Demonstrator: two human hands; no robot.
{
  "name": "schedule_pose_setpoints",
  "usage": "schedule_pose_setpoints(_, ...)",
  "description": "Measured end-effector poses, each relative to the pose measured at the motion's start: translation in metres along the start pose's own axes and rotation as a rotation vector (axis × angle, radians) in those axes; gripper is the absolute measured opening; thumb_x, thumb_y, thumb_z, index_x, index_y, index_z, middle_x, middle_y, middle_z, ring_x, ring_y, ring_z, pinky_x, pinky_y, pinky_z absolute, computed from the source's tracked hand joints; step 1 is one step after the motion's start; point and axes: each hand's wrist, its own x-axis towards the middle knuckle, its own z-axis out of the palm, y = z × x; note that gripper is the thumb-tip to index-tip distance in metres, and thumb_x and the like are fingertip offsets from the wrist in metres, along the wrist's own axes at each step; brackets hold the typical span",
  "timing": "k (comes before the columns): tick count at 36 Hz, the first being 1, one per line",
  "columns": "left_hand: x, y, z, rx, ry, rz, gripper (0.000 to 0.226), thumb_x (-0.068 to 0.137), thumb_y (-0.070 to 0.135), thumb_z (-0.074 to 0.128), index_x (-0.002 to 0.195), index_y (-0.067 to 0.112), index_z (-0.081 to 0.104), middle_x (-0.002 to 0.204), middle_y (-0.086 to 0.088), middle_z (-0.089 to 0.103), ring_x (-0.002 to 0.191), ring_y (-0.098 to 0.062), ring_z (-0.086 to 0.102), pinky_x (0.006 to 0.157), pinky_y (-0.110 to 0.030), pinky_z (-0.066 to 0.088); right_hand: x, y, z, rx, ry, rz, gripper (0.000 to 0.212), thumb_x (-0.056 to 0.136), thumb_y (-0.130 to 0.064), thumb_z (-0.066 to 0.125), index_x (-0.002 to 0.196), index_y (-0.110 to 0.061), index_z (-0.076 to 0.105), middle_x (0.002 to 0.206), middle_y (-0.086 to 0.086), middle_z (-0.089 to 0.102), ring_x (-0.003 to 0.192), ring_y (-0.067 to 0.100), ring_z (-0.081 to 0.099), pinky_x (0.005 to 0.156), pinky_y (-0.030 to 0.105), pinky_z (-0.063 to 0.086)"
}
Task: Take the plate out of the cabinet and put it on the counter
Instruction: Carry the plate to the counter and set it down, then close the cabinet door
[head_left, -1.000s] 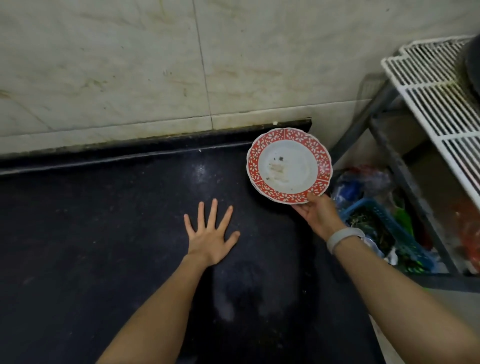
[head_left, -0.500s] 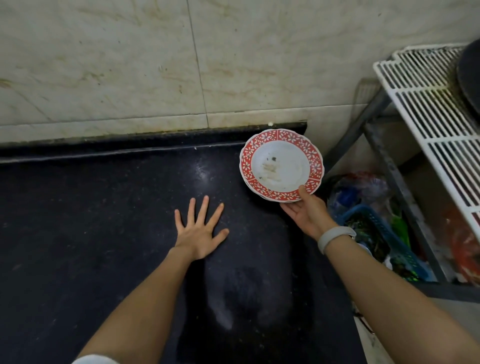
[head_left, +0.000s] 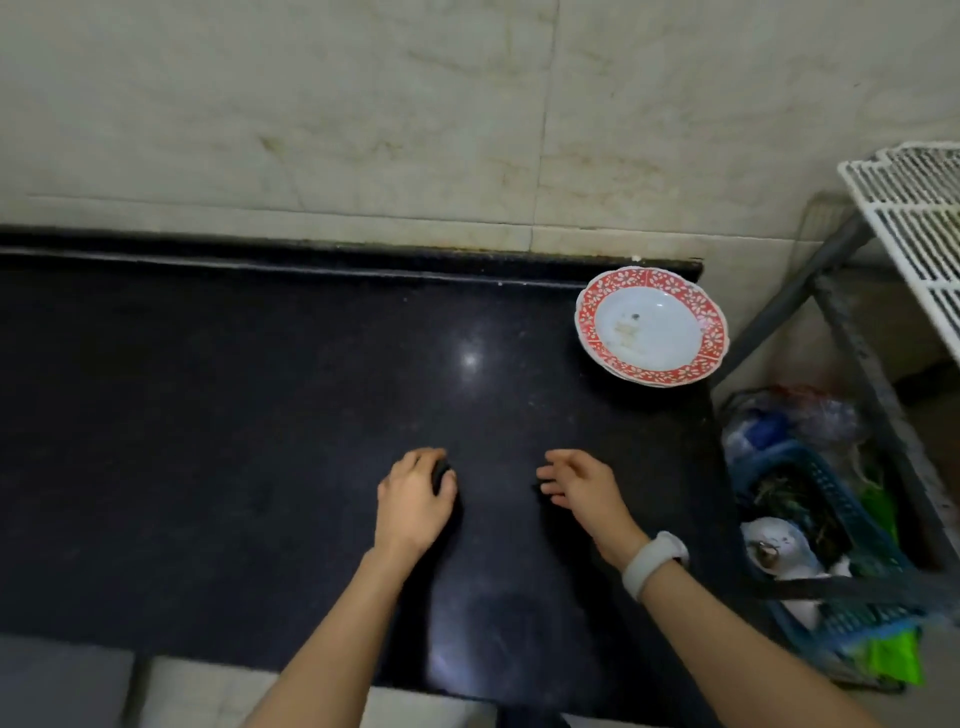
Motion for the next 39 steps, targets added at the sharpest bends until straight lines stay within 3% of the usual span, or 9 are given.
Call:
schedule_pose_setpoints(4, -0.033, -0.040, -0.021, -0.025, 0.038, -0.091, 0.035, 0.089, 0.026, 0.051, 0.123, 0.014, 0.053, 0.130, -0.008, 0.055, 0.120, -0.028, 0.050, 0.100, -0.043, 0.042, -0.013, 0.010, 0.036, -0.113, -0.078, -0.061, 0.023, 0.090, -0.002, 0.040, 0.106, -0.002, 0.056, 0.090, 0.011, 0.061, 0.067, 0.011, 0.054, 0.063, 0.016, 0.045)
schedule_pose_setpoints(9, -0.137, -0.174, -0.102, -0.099, 0.251, -0.291, 0.034, 0.088, 0.021, 0.053, 0.120, 0.011, 0.055, 0.126, -0.012, 0.058, 0.117, -0.031, 0.053, 0.100, -0.041, 0.043, -0.086, 0.033, 0.187, -0.276, -0.352, -0.133, 0.025, 0.089, -0.001, 0.037, 0.104, -0.004, 0.057, 0.082, 0.003, 0.061, 0.066, 0.009, 0.055, 0.057, 0.008, 0.044)
schedule_pose_setpoints(13, -0.220, -0.261, -0.160, -0.080, 0.316, -0.400, 0.037, 0.089, 0.022, 0.050, 0.125, 0.013, 0.051, 0.131, -0.010, 0.055, 0.122, -0.030, 0.049, 0.102, -0.040, 0.040, -0.145, 0.060, 0.292, -0.372, -0.478, -0.181, 0.026, 0.088, 0.000, 0.038, 0.105, -0.005, 0.058, 0.077, -0.001, 0.061, 0.060, 0.002, 0.059, 0.067, 0.020, 0.047)
schedule_pose_setpoints(18, -0.312, -0.351, -0.213, -0.080, 0.419, -0.543, 0.037, 0.091, 0.025, 0.048, 0.126, 0.012, 0.050, 0.133, -0.011, 0.053, 0.122, -0.031, 0.048, 0.102, -0.043, 0.041, -0.209, 0.085, 0.402, -0.469, -0.652, -0.225, 0.023, 0.088, 0.004, 0.037, 0.099, -0.007, 0.054, 0.077, 0.006, 0.059, 0.045, -0.007, 0.054, 0.049, 0.009, 0.043)
schedule_pose_setpoints(24, -0.378, -0.426, -0.248, -0.130, 0.511, -0.707, 0.038, 0.092, 0.026, 0.046, 0.128, 0.012, 0.048, 0.134, -0.010, 0.052, 0.123, -0.030, 0.046, 0.103, -0.043, 0.039, -0.261, 0.097, 0.507, -0.616, -0.816, -0.327, 0.023, 0.089, 0.000, 0.038, 0.100, -0.011, 0.054, 0.078, 0.002, 0.060, 0.061, 0.004, 0.057, 0.058, 0.010, 0.045)
schedule_pose_setpoints(27, -0.389, -0.457, -0.258, -0.153, 0.535, -0.765, 0.038, 0.092, 0.025, 0.046, 0.128, 0.013, 0.048, 0.132, -0.009, 0.053, 0.123, -0.029, 0.047, 0.102, -0.042, 0.040, -0.273, 0.100, 0.553, -0.736, -0.884, -0.429, 0.021, 0.088, -0.007, 0.041, 0.096, -0.018, 0.056, 0.078, -0.007, 0.062, 0.081, 0.021, 0.062, 0.083, 0.039, 0.052)
schedule_pose_setpoints(29, -0.391, -0.477, -0.263, -0.154, 0.537, -0.789, 0.037, 0.092, 0.024, 0.047, 0.128, 0.012, 0.048, 0.132, -0.009, 0.053, 0.122, -0.028, 0.047, 0.101, -0.042, 0.040, -0.278, 0.101, 0.584, -0.807, -0.907, -0.484, 0.022, 0.089, -0.009, 0.042, 0.102, -0.013, 0.059, 0.090, 0.005, 0.067, 0.094, 0.026, 0.062, 0.093, 0.044, 0.048)
schedule_pose_setpoints(33, -0.384, -0.520, -0.278, -0.136, 0.522, -0.810, 0.039, 0.090, 0.020, 0.049, 0.129, 0.012, 0.047, 0.133, -0.011, 0.051, 0.123, -0.030, 0.045, 0.101, -0.043, 0.039, -0.277, 0.098, 0.653, -1.003, -0.902, -0.745, 0.030, 0.090, -0.011, 0.041, 0.116, -0.007, 0.056, 0.119, 0.016, 0.064, 0.111, 0.032, 0.057, 0.094, 0.038, 0.043)
schedule_pose_setpoints(39, -0.355, -0.591, -0.304, -0.142, 0.523, -0.867, 0.044, 0.087, 0.012, 0.051, 0.131, 0.007, 0.044, 0.136, -0.018, 0.046, 0.124, -0.036, 0.043, 0.106, -0.045, 0.036, -0.243, 0.109, 0.772, -1.295, -1.058, -0.992, 0.052, 0.089, -0.010, 0.036, 0.139, -0.019, 0.028, 0.146, 0.020, 0.032, 0.133, 0.037, 0.029, 0.108, 0.049, 0.033)
